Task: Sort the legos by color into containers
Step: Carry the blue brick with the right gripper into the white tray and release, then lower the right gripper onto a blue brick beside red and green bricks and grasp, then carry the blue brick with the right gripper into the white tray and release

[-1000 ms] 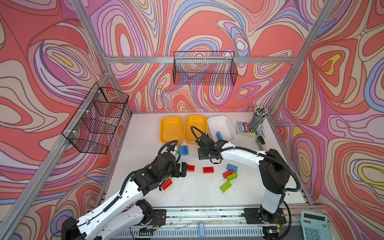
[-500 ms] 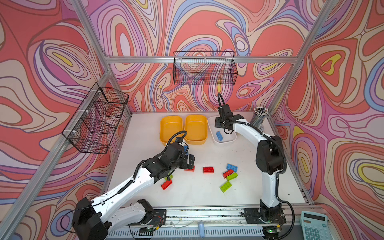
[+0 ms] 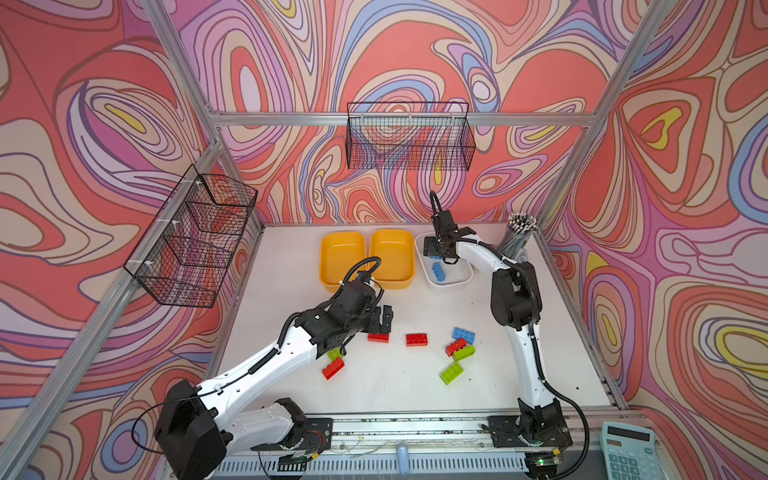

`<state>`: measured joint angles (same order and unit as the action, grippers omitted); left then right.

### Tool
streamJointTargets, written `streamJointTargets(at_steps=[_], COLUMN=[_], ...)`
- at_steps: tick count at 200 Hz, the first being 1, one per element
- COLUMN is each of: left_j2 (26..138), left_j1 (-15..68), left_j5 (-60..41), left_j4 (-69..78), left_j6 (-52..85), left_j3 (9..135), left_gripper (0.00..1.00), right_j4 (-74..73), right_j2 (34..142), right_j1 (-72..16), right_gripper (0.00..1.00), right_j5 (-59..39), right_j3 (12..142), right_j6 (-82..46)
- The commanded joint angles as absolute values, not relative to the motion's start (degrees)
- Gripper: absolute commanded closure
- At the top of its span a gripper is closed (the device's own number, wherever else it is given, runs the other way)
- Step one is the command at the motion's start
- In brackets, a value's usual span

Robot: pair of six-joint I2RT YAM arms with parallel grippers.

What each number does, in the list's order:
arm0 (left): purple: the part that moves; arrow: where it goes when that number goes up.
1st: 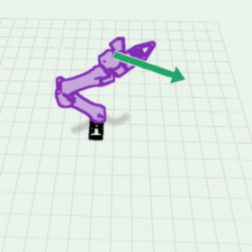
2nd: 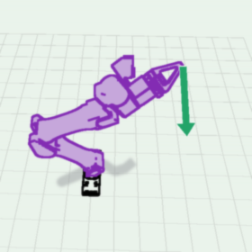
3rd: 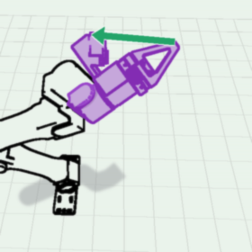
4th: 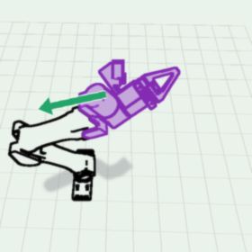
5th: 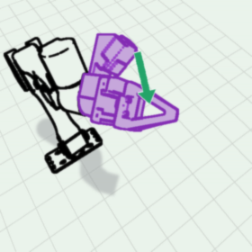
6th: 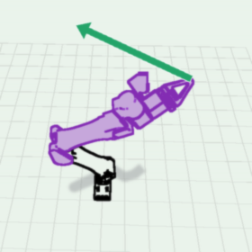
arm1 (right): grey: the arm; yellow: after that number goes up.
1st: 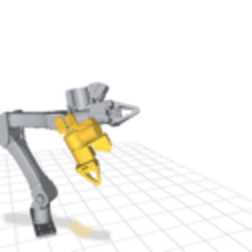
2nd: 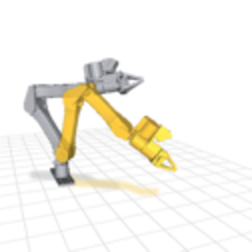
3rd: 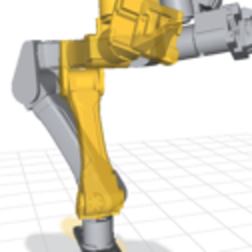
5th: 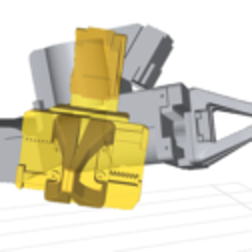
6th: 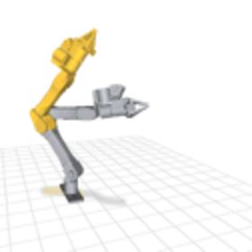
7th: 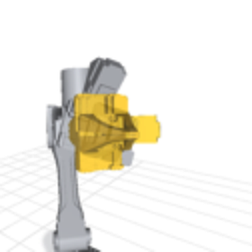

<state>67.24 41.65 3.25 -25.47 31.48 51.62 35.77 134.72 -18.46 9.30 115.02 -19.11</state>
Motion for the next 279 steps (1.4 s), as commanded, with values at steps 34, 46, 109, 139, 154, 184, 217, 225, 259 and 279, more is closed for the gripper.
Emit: streamJointTargets(at_steps=[34,46,109,139,154,184,217,225,259,279], left_j2=[65.4,64.1,59.9,57.3,56.2,56.0,56.8,57.1,59.2,59.9], left_j1=[42.0,42.2,44.2,44.6,44.7,44.7,44.7,44.6,44.6,44.6], left_j5=[-0.7,-1.8,-3.5,-2.9,-2.6,-3.0,-3.3,-3.4,-4.9,-5.3], left_j4=[-22.7,-21.5,-19.8,-19.8,-18.9,-18.5,-18.0,-17.5,-15.8,-15.8], left_j6=[32.9,33.7,35.3,35.8,36.2,36.1,34.5,34.2,32.5,31.7], left_j3=[51.0,49.6,45.7,43.9,43.0,42.5,42.2,42.3,43.1,43.4], left_gripper=[0.00,0.00,0.00,0.00,0.00,0.00,0.00,0.00,0.00,0.00], right_j4=[32.6,33.3,31.7,34.2,34.3,33.9,32.6,32.3,31.5,30.6], right_j2=[108.4,103.8,84.3,81.3,80.0,78.8,78.8,78.7,79.8,81.2], right_j1=[-20.6,-21.7,-29.8,-32.9,-33.2,-33.2,-33.7,-33.7,-34.1,-34.0], right_gripper=[0.16,0.18,0.14,0.06,0.05,0.04,0.04,0.04,0.04,0.04], right_j5=[8.5,8.8,10.1,14.8,15.8,15.8,15.3,15.1,14.9,14.7], right_j3=[88.1,81.6,52.0,49.0,47.8,46.2,43.3,42.7,42.1,42.2], right_j6=[-21.9,-23.3,-35.6,-41.4,-43.4,-46.8,-50.8,-51.4,-52.8,-52.8])
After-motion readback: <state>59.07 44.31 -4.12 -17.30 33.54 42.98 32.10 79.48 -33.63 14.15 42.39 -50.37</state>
